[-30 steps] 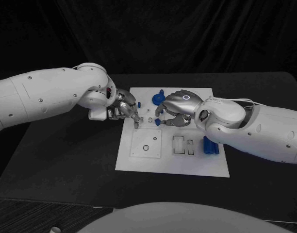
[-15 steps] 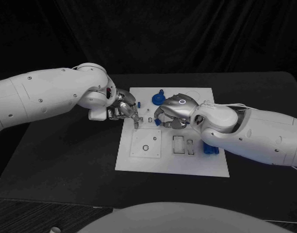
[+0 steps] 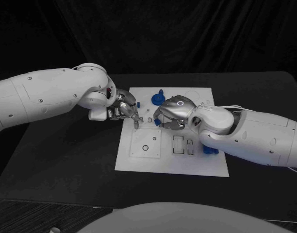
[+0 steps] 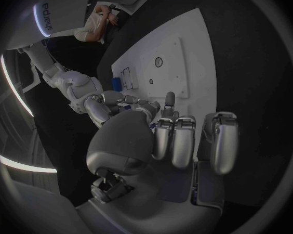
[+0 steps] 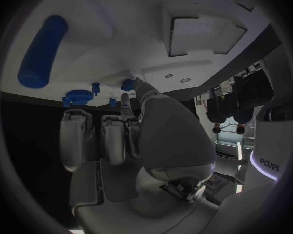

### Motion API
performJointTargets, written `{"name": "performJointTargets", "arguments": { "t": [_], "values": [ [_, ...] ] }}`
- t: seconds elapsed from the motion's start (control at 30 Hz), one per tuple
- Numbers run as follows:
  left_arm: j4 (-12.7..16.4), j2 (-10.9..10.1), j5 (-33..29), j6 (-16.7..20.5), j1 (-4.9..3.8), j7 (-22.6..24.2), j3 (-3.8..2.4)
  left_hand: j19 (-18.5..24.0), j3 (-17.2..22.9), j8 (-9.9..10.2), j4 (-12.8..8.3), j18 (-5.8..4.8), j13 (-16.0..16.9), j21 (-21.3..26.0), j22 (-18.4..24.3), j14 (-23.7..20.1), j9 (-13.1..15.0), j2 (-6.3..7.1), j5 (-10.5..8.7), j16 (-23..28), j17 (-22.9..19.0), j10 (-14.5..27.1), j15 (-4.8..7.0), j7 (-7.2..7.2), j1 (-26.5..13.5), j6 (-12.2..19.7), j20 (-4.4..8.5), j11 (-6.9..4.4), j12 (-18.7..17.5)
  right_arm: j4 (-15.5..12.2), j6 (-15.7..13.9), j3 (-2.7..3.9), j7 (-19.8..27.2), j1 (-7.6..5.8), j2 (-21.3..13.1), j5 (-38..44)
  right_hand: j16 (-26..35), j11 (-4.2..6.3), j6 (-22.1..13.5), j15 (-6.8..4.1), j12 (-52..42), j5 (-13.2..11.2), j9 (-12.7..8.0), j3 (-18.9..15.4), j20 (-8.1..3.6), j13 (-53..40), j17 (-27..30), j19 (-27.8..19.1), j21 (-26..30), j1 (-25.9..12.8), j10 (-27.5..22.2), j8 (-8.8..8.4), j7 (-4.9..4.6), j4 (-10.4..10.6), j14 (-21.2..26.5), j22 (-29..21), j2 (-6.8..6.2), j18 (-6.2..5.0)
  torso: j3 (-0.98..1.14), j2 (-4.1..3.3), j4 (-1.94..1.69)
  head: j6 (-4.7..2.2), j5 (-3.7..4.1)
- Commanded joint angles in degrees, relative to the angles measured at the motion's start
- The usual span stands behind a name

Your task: Assemble the parts on the task board

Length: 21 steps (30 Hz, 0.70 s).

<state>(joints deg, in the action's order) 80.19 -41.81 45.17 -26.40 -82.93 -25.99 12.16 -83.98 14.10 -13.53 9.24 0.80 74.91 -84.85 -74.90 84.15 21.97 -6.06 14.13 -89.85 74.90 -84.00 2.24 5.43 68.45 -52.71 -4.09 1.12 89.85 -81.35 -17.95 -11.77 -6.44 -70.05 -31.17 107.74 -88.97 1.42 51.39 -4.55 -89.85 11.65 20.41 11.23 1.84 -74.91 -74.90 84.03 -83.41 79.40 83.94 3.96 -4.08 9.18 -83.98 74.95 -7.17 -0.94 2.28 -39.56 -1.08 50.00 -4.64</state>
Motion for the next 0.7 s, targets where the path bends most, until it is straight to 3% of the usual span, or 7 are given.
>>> {"name": "performJointTargets", "arguments": {
  "t": [0.03,0.27,0.33,0.5,0.63,0.7],
  "values": [
    [0.1,0.1,-0.4,-0.5,0.12,0.9,-0.04,-1.2,0.1,0.4,-0.3,0.96,15.1,0.3,-10.8,5.9,-0.1,-0.23,0.37,-0.2,15.1,-6.0,-0.42,0.39,0.3,0.1,-0.46,0.23,0.1,0.1,0.6,0.03,-1.7,0.33,0.1,0.8,0.4,-0.34,0.9,0.14,0.0,-0.6,-0.2,-0.5,0.16,-14.7,-12.3,2.2,0.3,-0.2,5.8,0.16,-0.17,0.1,-5.2,12.7,-0.23,-0.85,0.01,-0.02,-0.03,0.0,-0.03],
    [0.0,0.1,-0.4,-0.6,0.16,0.9,-0.04,-1.2,0.1,0.4,-0.4,0.98,15.1,0.3,-10.7,5.9,-0.1,-0.26,0.39,-0.2,15.1,-6.0,-0.44,0.42,0.3,0.1,-0.48,0.25,0.1,0.2,0.2,0.03,-2.0,0.68,0.3,2.6,0.5,-0.14,2.0,0.07,0.1,-1.1,-0.6,-0.7,0.19,-14.5,-12.0,2.1,0.6,0.1,5.7,0.46,0.24,-0.1,-5.1,12.6,-0.55,-0.92,-0.01,0.0,0.0,0.0,-0.06],
    [0.0,0.1,-0.4,-0.6,0.18,0.9,-0.04,-1.2,0.1,0.4,-0.4,0.98,15.1,0.3,-10.7,5.9,-0.1,-0.26,0.39,-0.2,15.1,-6.0,-0.44,0.42,0.3,0.1,-0.48,0.25,0.1,0.2,-0.2,0.03,-2.2,0.73,0.3,3.2,0.5,0.27,2.2,-0.2,0.2,-2.9,-0.9,-1.2,0.05,-14.4,-11.9,2.0,0.7,0.0,5.6,0.43,0.9,0.2,-5.1,12.6,-0.88,-0.96,-0.01,-0.01,0.0,0.0,-0.08],
    [0.0,0.1,-0.4,-0.6,0.24,0.9,-0.04,-1.2,0.1,0.5,-0.4,0.97,15.1,0.3,-10.7,5.9,-0.2,-0.26,0.39,-0.2,15.1,-6.0,-0.44,0.44,0.3,0.2,-0.48,0.26,0.1,0.1,-0.6,0.03,-2.4,0.8,0.3,4.0,0.6,0.42,2.3,-0.32,0.2,-3.0,-0.9,-1.1,-0.03,-14.3,-11.8,1.9,0.8,0.2,5.6,0.47,1.04,0.1,-5.0,12.5,-0.84,-1.0,-0.02,0.01,0.01,0.0,-0.05],
    [0.0,0.0,-0.4,-0.6,0.3,1.0,-0.04,-1.2,0.1,0.5,-0.4,0.97,15.1,0.3,-10.7,5.9,-0.2,-0.26,0.39,-0.2,15.1,-6.0,-0.44,0.44,0.3,0.2,-0.48,0.26,0.1,0.1,-0.7,0.03,-2.5,0.83,0.3,4.2,0.6,0.66,4.1,-0.58,0.3,-2.4,-0.6,-1.0,-0.33,-14.2,-11.8,1.9,0.9,1.1,5.5,1.38,1.15,-0.1,-5.0,12.5,-0.53,-1.01,-0.01,0.0,0.0,0.0,-0.08],
    [0.0,0.0,-0.4,-0.6,0.32,1.0,-0.04,-1.2,0.1,0.5,-0.4,0.97,15.1,0.3,-10.7,5.9,-0.2,-0.26,0.39,-0.2,15.1,-6.0,-0.44,0.44,0.3,0.2,-0.48,0.26,0.1,0.0,-1.0,0.03,-2.5,0.83,0.3,4.3,0.6,0.77,6.5,-0.7,0.3,-0.8,0.0,-0.8,-0.49,-14.2,-11.8,1.9,0.9,1.8,5.5,2.88,1.3,-0.5,-5.0,12.5,0.01,-1.0,0.0,0.0,-0.02,0.0,-0.15]
  ]
}}
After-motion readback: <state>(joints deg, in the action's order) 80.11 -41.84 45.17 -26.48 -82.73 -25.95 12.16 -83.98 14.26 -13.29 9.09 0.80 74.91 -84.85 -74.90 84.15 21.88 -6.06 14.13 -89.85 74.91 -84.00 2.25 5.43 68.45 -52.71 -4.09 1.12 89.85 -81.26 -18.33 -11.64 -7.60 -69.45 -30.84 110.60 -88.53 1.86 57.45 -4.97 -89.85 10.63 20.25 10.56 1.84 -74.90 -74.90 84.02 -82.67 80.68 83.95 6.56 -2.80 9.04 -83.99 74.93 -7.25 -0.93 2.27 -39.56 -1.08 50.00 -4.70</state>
